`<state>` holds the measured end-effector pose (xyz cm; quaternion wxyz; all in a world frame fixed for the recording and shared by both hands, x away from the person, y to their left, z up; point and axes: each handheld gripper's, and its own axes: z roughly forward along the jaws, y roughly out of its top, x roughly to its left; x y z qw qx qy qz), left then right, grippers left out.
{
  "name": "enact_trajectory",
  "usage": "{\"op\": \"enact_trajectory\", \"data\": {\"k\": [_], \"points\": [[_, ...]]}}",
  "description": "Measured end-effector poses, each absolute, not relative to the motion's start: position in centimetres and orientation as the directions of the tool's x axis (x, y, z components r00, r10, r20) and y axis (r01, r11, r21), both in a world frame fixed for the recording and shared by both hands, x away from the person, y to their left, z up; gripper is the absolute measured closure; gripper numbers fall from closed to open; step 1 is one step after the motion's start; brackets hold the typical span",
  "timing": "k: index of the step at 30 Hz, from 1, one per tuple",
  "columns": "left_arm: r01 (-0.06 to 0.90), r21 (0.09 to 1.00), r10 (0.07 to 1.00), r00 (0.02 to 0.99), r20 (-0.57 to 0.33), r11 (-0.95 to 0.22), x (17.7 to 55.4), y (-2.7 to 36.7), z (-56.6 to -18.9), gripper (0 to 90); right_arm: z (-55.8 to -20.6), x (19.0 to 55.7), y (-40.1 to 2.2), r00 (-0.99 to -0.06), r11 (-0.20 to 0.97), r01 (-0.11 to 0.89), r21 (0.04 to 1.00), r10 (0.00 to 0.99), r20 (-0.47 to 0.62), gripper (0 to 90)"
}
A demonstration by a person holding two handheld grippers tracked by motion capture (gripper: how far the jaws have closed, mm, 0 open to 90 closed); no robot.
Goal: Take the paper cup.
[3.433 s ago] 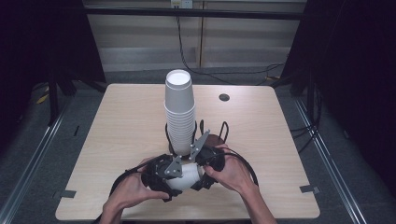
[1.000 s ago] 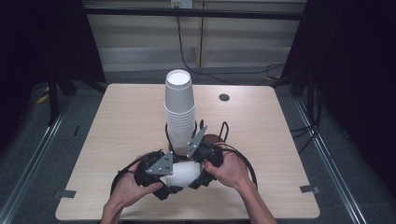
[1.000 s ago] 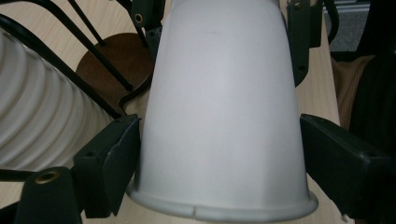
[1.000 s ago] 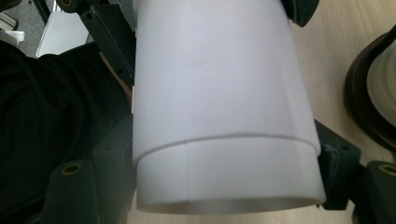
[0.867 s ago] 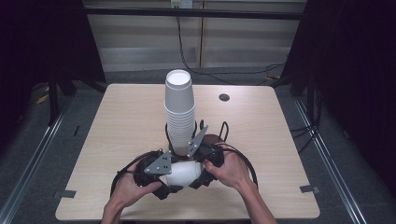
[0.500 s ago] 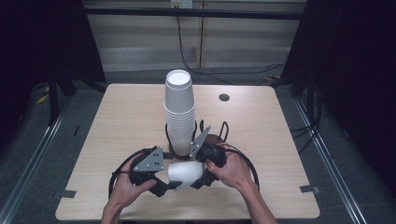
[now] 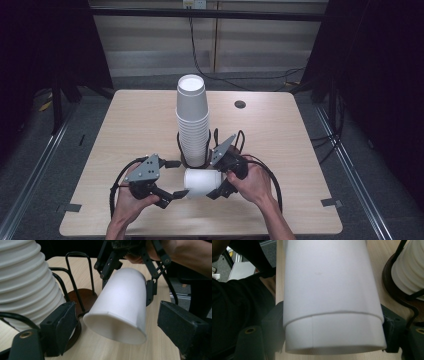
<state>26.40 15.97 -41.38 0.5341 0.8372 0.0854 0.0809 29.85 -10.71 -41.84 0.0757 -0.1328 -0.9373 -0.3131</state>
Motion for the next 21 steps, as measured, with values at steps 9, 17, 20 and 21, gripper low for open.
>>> {"op": "enact_trajectory", "data": {"k": [9,17,20,21], "points": [[0.092,0.934,0.273,0.962,0.006,-0.345,26.0,16.3,-42.5,15.6,-42.6,29.6,-11.5,-0.948,0.713,0.318,0.625,0.222,0.229,23.8],[0.117,0.946,0.293,0.956,-0.025,-0.303,25.7,16.6,-43.3,16.3,-42.6,29.2,-12.1,-0.947,0.669,0.321,0.671,0.229,0.225,23.7],[0.136,0.945,0.309,0.950,-0.039,-0.297,25.9,16.6,-43.8,16.2,-42.8,29.1,-12.3,-0.945,0.657,0.327,0.679,0.236,0.226,23.8],[0.140,0.947,0.315,0.948,-0.043,-0.290,25.9,16.7,-43.9,16.2,-42.8,29.1,-12.3,-0.945,0.654,0.326,0.683,0.235,0.225,23.8]]}}
